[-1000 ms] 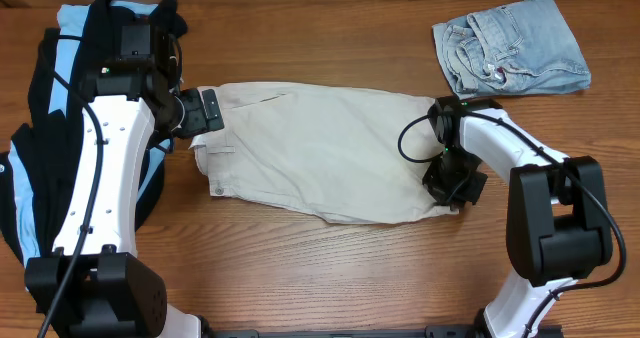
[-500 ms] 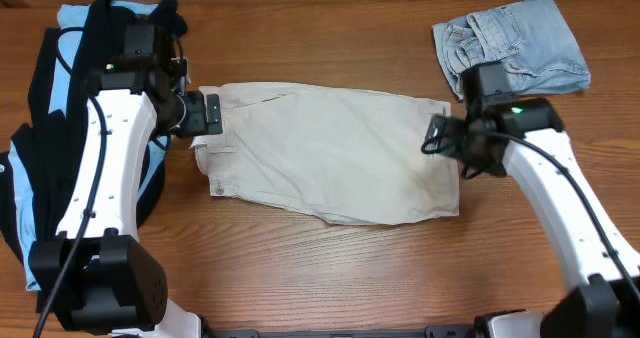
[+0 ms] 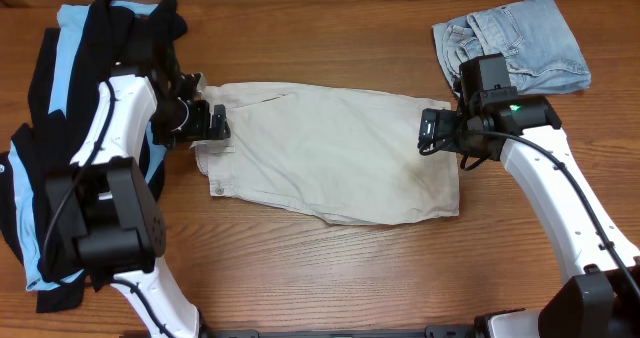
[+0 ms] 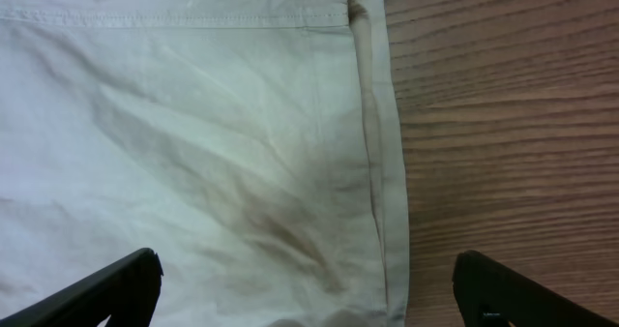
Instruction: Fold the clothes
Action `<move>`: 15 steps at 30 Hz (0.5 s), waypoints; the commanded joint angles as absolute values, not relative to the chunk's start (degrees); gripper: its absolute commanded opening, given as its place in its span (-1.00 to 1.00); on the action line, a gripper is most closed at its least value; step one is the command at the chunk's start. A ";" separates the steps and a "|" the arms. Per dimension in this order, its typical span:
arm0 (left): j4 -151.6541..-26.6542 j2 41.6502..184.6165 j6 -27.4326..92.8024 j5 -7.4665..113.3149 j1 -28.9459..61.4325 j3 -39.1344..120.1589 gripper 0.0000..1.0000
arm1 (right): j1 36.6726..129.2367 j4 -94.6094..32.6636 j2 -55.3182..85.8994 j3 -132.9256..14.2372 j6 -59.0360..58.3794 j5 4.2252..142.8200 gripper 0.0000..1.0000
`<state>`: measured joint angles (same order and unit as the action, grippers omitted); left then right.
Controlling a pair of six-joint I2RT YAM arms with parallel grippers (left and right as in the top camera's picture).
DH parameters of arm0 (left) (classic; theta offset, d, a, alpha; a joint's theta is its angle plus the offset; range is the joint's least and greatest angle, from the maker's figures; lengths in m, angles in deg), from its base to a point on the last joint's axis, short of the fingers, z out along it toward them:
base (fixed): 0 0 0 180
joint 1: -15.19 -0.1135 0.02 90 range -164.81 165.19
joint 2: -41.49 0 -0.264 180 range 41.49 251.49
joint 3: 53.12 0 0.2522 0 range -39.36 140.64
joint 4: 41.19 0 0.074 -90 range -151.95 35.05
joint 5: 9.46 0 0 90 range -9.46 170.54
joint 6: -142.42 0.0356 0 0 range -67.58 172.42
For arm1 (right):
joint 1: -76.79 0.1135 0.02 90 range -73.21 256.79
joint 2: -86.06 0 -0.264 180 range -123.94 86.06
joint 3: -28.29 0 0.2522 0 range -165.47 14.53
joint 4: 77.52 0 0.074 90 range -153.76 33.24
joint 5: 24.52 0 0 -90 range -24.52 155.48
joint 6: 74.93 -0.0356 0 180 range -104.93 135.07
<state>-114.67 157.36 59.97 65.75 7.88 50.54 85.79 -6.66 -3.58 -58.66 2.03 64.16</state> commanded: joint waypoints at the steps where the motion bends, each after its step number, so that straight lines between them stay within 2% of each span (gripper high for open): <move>1: -114.15 160.36 63.65 60.40 7.42 50.35 1.00 | 85.39 -6.26 -3.65 -59.01 3.17 64.07 1.00; 15: -112.84 168.25 65.61 50.21 8.65 50.28 1.00 | 85.37 -5.83 -3.65 -58.98 3.15 62.98 1.00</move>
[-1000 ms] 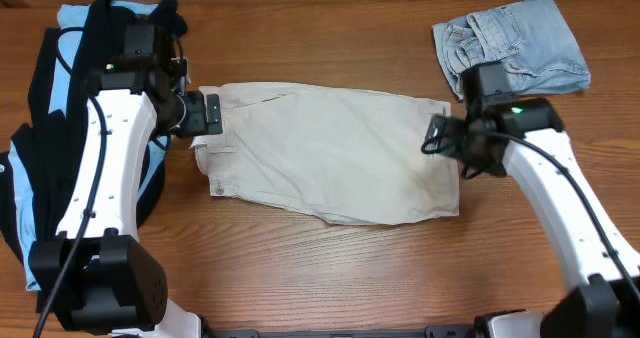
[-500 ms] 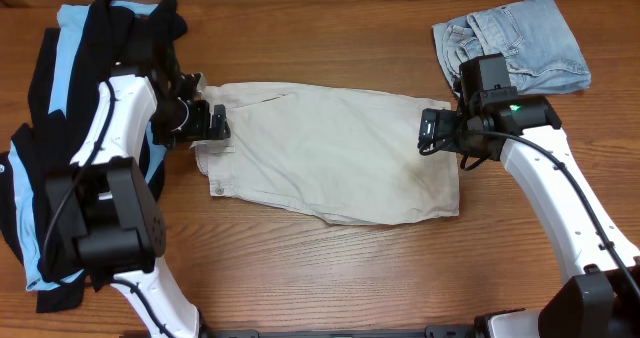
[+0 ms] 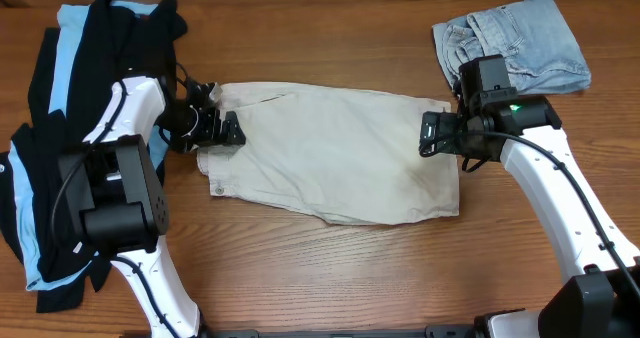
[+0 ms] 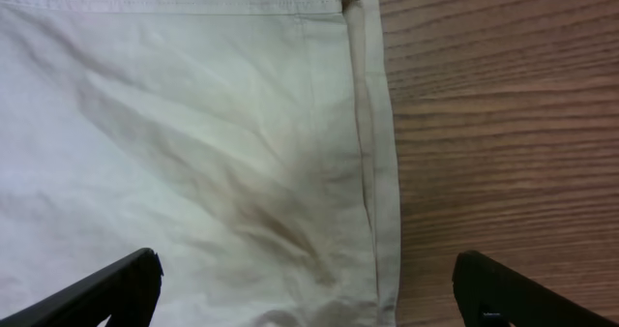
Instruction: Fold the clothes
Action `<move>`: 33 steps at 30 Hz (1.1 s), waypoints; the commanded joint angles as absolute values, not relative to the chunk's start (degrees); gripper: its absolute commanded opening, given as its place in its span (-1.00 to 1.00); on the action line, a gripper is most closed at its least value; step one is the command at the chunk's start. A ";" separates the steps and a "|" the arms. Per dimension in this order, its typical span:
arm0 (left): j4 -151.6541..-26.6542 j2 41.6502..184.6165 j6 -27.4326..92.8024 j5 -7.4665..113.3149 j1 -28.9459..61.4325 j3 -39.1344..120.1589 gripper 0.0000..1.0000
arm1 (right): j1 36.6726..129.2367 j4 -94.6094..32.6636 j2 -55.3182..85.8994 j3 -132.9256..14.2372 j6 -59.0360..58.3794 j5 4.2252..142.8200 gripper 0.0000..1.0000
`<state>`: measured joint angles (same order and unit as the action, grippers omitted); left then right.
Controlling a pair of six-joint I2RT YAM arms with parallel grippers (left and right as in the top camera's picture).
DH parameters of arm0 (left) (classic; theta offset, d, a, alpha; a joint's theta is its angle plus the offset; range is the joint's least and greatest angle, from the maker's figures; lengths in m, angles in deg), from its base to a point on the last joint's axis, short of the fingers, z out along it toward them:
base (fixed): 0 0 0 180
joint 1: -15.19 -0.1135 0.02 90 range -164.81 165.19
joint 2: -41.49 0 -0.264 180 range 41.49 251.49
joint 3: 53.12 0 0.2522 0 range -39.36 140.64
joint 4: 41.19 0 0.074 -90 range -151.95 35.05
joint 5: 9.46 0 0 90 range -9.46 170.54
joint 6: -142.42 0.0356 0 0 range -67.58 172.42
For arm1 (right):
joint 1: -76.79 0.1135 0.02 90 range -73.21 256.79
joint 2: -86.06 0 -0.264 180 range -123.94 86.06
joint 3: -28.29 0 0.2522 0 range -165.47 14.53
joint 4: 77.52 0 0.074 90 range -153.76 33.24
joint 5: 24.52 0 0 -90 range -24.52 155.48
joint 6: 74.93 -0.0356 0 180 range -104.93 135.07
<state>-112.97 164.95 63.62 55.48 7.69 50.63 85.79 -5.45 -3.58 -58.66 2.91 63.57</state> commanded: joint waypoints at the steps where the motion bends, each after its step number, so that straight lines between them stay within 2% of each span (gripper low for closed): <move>1: -112.95 168.55 65.83 48.82 9.11 50.28 1.00 | 85.37 -6.05 -3.65 -58.98 3.13 62.98 1.00; 7: -112.92 170.23 68.74 36.44 13.65 49.41 0.98 | 85.37 -6.66 -3.65 -58.98 3.10 63.00 1.00; 9: -112.95 170.91 68.72 35.85 15.88 49.26 0.92 | 85.37 -6.66 -3.65 -58.98 3.08 63.00 1.00; 11: -112.99 171.59 68.72 35.96 18.20 49.23 0.76 | 85.37 -6.66 -3.65 -58.98 2.93 63.02 1.00; 12: -112.95 172.05 68.72 36.14 19.45 49.21 0.64 | 85.37 -6.66 -3.65 -59.01 2.91 63.02 1.00; 14: -112.62 172.62 68.72 36.16 21.50 49.21 0.11 | 85.37 -6.70 -3.65 -58.98 2.91 63.02 1.00; 16: -111.44 173.08 68.13 36.18 23.25 49.21 -0.54 | 85.37 -6.77 -3.65 -58.98 2.91 63.00 0.99; 18: -110.10 173.19 66.64 36.18 24.17 49.21 -0.92 | 85.37 -6.92 -3.65 -58.98 2.91 63.00 0.98; 23: -107.11 173.16 60.19 36.09 24.65 49.32 -0.92 | 85.37 -7.16 -3.65 -58.98 2.93 63.00 0.95; 24: -107.22 173.12 59.51 35.83 24.34 49.47 -0.91 | 85.37 -7.18 -3.65 -59.01 2.93 63.00 0.89; 28: -111.28 172.53 59.84 32.68 22.07 51.22 -0.92 | 85.39 -7.20 -3.65 -59.01 2.88 63.02 0.83; 30: -116.55 171.70 60.15 32.60 19.18 53.65 -0.92 | 85.39 -7.47 -3.65 -58.98 1.27 63.02 0.72; 33: -122.80 170.91 60.43 33.19 15.51 57.12 -0.92 | 85.39 -7.97 -3.65 -58.83 -0.02 63.00 0.42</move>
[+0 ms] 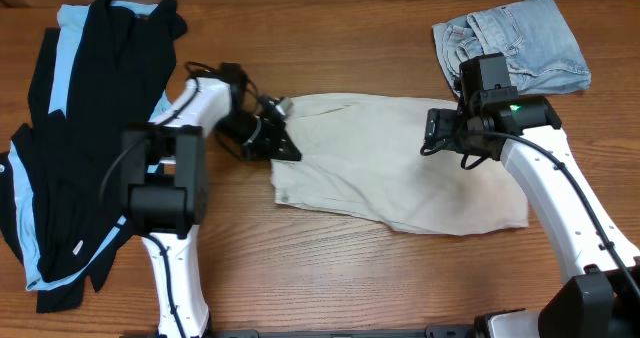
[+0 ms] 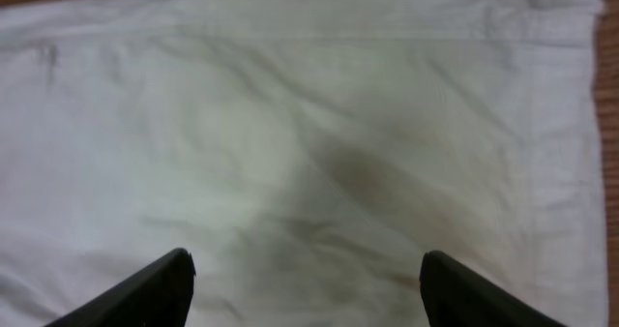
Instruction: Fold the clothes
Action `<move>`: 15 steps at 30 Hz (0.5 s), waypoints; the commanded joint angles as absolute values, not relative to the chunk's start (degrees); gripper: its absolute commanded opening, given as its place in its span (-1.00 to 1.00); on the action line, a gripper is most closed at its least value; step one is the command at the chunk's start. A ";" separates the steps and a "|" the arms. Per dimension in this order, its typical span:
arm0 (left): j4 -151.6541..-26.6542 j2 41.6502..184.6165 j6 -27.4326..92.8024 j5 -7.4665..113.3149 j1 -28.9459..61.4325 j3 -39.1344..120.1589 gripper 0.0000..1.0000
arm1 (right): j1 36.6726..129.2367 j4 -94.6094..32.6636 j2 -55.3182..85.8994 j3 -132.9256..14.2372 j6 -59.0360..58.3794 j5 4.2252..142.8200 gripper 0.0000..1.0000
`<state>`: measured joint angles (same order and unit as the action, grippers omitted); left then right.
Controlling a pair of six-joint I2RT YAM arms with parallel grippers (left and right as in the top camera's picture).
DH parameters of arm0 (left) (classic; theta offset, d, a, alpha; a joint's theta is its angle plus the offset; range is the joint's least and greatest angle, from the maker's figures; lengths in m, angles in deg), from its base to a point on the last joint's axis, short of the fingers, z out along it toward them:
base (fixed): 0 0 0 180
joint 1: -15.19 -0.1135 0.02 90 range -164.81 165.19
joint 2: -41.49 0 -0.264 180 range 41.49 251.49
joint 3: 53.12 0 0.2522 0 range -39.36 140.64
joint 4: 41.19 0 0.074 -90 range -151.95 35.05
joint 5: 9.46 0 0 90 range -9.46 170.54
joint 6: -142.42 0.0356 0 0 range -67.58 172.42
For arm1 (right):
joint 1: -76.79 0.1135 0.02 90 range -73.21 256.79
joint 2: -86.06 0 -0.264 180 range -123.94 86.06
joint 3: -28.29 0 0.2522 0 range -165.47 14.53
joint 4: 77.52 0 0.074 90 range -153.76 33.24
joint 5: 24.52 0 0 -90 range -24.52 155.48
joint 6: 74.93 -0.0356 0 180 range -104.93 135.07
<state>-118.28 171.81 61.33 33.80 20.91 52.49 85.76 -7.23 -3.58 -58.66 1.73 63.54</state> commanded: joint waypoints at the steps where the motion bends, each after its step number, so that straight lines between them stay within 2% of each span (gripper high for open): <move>1: -124.97 170.67 61.55 33.34 14.37 58.37 -0.92 | 85.39 -8.47 -3.65 -58.61 -0.37 62.98 0.36; 3: -129.58 170.13 63.65 34.72 12.01 61.32 -0.92 | 85.39 -9.67 -3.65 -58.09 -1.81 63.00 0.28; 5: -133.18 169.32 64.02 38.06 10.24 64.01 -0.92 | 85.39 -10.85 -3.69 -57.56 -2.95 63.02 0.07; 7: -136.31 168.07 64.02 42.70 9.17 66.39 -0.92 | 85.39 -12.32 -3.71 -56.82 -3.30 63.06 -0.63; 9: -138.32 166.67 63.99 46.69 9.11 67.77 -0.91 | 85.46 -13.76 -3.71 -55.84 -4.57 63.04 -0.92; 15: -139.59 161.21 61.26 58.45 11.75 68.16 -0.92 | 85.46 -21.30 -3.78 -49.78 -6.25 63.89 -0.92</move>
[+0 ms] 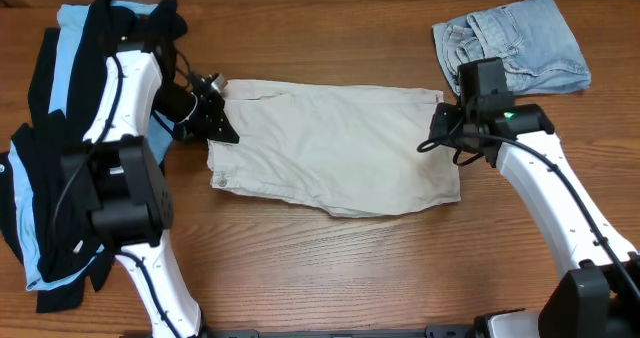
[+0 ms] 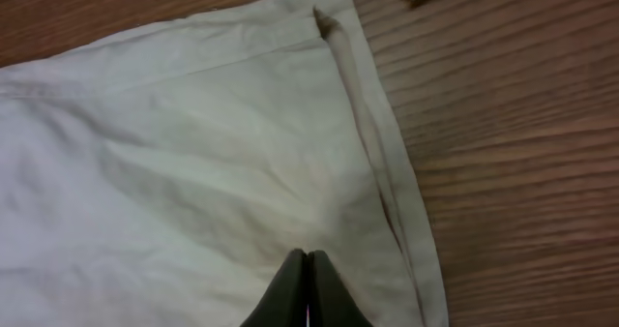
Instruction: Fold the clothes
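Note:
The beige shorts point(image 1: 330, 148) lie spread flat across the middle of the table. My left gripper point(image 1: 222, 130) sits at their left end, its fingers closed on the waistband edge. My right gripper point(image 1: 432, 143) is over the right end, a little inside the hem. In the right wrist view the shorts point(image 2: 174, 172) fill the left side. There the right gripper point(image 2: 308, 256) is shut, tips together against the cloth, with no fold showing between them. The hem runs just to its right.
Folded blue jeans point(image 1: 515, 43) lie at the back right, and a corner of these jeans shows at the wrist view's top. A heap of black and light blue clothes point(image 1: 60, 128) covers the left side. Bare wooden table point(image 1: 330, 278) lies in front.
The shorts have shifted back to the left, and my left gripper has moved left with them. My right gripper, open then, is now shut near the right hem.
At first the shorts lay flat, my left gripper at the waistband and my right gripper open over the right hem. Then the left gripper was further right. Later the shorts lay well to the right. Now they are back in the middle and the right gripper is shut.

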Action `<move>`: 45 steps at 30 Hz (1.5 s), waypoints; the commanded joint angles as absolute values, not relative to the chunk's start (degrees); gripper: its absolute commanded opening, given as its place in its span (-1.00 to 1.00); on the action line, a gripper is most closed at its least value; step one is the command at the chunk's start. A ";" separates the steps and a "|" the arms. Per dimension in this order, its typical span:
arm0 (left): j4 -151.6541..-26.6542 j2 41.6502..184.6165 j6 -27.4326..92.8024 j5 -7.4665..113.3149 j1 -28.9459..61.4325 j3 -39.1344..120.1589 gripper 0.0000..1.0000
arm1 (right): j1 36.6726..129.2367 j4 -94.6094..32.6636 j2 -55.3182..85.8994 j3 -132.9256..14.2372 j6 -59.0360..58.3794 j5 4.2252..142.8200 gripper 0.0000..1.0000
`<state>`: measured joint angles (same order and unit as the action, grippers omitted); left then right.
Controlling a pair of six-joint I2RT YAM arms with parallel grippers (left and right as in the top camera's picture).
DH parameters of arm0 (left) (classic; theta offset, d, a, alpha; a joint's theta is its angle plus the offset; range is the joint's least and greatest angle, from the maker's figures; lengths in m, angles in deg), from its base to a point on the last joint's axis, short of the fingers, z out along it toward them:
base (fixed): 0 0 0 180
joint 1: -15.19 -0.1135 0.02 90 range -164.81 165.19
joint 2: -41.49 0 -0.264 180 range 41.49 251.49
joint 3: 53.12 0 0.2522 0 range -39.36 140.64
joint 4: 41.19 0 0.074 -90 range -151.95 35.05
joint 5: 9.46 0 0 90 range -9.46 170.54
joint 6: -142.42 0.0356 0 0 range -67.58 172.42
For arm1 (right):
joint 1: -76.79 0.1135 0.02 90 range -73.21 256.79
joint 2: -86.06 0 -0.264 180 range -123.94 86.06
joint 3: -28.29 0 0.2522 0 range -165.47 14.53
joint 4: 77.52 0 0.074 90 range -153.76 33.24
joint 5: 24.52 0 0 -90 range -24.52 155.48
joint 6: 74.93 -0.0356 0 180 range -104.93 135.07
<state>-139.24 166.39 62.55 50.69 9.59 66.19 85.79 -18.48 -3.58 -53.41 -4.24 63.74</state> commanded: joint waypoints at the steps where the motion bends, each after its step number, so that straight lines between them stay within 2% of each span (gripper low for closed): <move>1: -139.46 160.31 60.89 59.92 12.30 68.16 -0.91 | 85.46 -23.01 -3.82 -48.34 -6.47 63.94 -0.92; 8: -138.93 154.61 57.90 70.08 16.52 68.16 -0.92 | 85.39 -34.44 -6.77 -38.66 -7.65 64.22 -0.92; 16: -136.75 150.74 57.55 76.29 21.76 68.36 -0.92 | 85.39 -38.70 -14.66 -37.19 -9.22 66.54 -0.92; 22: -137.36 150.67 56.48 75.96 23.12 72.10 -0.92 | 85.39 -38.42 -18.47 -37.17 -10.78 69.07 -0.92; 28: -132.94 151.13 47.76 69.91 25.70 72.49 -0.92 | 85.39 -38.42 -18.97 -37.17 -12.09 70.15 -0.92; 37: -123.96 155.87 39.03 66.63 35.66 72.49 -0.92 | 85.39 -37.96 -18.97 -37.17 -12.24 70.36 -0.92; 41: -120.14 158.21 39.06 61.21 40.60 72.49 -0.92 | 85.39 -37.91 -18.97 -37.17 -12.24 70.60 -0.92; 45: -118.65 158.85 39.08 62.28 44.45 72.49 -0.92 | 85.39 -37.98 -18.97 -37.17 -12.70 70.76 -0.92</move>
